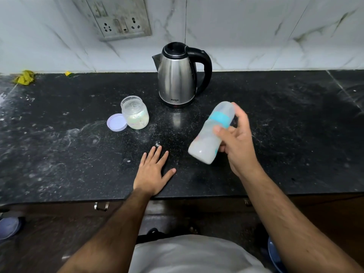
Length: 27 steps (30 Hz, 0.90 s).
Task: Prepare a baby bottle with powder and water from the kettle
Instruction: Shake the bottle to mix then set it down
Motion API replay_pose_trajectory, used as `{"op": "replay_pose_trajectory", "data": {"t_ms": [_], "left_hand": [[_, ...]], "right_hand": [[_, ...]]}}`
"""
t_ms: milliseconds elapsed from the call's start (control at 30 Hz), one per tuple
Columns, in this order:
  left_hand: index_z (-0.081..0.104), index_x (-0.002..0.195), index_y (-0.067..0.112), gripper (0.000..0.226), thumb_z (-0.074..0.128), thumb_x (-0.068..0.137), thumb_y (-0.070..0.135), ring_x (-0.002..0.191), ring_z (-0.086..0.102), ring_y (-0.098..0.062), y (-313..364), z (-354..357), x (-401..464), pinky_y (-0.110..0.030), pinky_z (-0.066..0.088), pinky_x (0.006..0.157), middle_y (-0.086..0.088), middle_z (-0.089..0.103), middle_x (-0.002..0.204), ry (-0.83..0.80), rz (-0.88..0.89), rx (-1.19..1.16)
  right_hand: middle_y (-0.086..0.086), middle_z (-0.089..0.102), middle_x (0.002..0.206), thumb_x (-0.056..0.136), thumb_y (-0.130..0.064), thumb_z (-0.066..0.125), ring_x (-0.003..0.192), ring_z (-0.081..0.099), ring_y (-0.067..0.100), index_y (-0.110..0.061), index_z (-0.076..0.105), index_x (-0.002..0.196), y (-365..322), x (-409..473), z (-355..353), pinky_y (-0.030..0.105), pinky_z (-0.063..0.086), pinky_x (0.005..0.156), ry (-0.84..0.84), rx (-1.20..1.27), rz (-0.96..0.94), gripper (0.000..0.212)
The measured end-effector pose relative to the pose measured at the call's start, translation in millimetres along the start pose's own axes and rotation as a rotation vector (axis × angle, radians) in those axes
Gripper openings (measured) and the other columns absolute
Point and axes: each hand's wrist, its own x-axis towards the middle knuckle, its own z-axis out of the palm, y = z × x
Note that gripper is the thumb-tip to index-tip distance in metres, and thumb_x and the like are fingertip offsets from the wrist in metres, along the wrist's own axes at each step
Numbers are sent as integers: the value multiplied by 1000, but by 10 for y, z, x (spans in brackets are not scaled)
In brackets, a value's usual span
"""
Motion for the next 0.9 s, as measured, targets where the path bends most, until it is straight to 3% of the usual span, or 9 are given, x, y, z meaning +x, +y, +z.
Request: {"op": "replay_pose_trajectory", "data": {"t_ms": [100, 233, 400, 533, 567, 700, 833, 900], "left_hand": [[25, 155, 29, 80, 19, 90, 75, 153, -2, -15, 0, -4, -2, -40, -1, 124, 2, 9, 166, 4, 1, -1], [27, 154, 29, 80, 20, 90, 74, 153, -1, -15, 5, -13, -8, -41, 1, 124, 1, 11, 166, 7, -2, -10], [25, 155, 28, 80, 19, 90, 74, 153, -3, -15, 12, -28, -11, -39, -2, 124, 1, 8, 166, -5, 0, -2], [24, 155, 29, 80, 18, 90, 74, 153, -3, -15, 13, -36, -9, -40, -1, 124, 1, 9, 166, -9, -6, 4], [24, 155, 29, 80, 18, 90, 74, 153, -4, -15, 12, -36, -10, -40, -1, 124, 1, 9, 166, -10, -6, 3], [24, 155, 29, 80, 19, 90, 74, 153, -5, -14, 17, -32, -16, -39, -2, 124, 1, 8, 166, -8, -3, -7], [26, 155, 28, 80, 19, 90, 74, 153, -3, -14, 12, -28, -19, -40, -2, 124, 1, 10, 166, 1, -5, -8], [26, 154, 28, 80, 19, 90, 74, 153, -3, -14, 9, -27, -14, -40, -1, 124, 1, 10, 166, 2, -6, -11]], "right_hand": [[-17, 74, 88, 93, -17, 61, 84, 71, 10, -24, 27, 149, 6, 52, -27, 30, 58, 60, 165, 74, -11, 66], [-9, 75, 86, 81, -14, 67, 75, 70, 7, -27, 32, 145, -11, -46, 33, 22, 54, 52, -118, -67, 42, 74], [-12, 73, 89, 84, -23, 64, 83, 71, 12, -24, 29, 148, 7, 46, 10, 30, 57, 60, 93, 91, 19, 73], [-8, 74, 85, 80, -14, 66, 75, 70, 6, -26, 34, 144, 20, -38, 31, 21, 53, 55, -168, -70, 48, 73], [-9, 74, 85, 80, -12, 66, 75, 70, 6, -25, 35, 143, 10, -35, 25, 20, 53, 55, -168, -60, 34, 72], [-17, 73, 88, 84, -20, 60, 81, 70, 6, -21, 33, 145, 4, 72, -20, 30, 57, 62, 117, 118, 1, 67], [-10, 74, 88, 80, -17, 65, 80, 70, 9, -25, 34, 145, -7, 23, 0, 32, 59, 61, -72, -13, 43, 73], [-13, 73, 89, 80, -15, 64, 80, 70, 9, -23, 34, 144, -16, 44, -19, 30, 58, 61, -31, 10, 14, 72]]}}
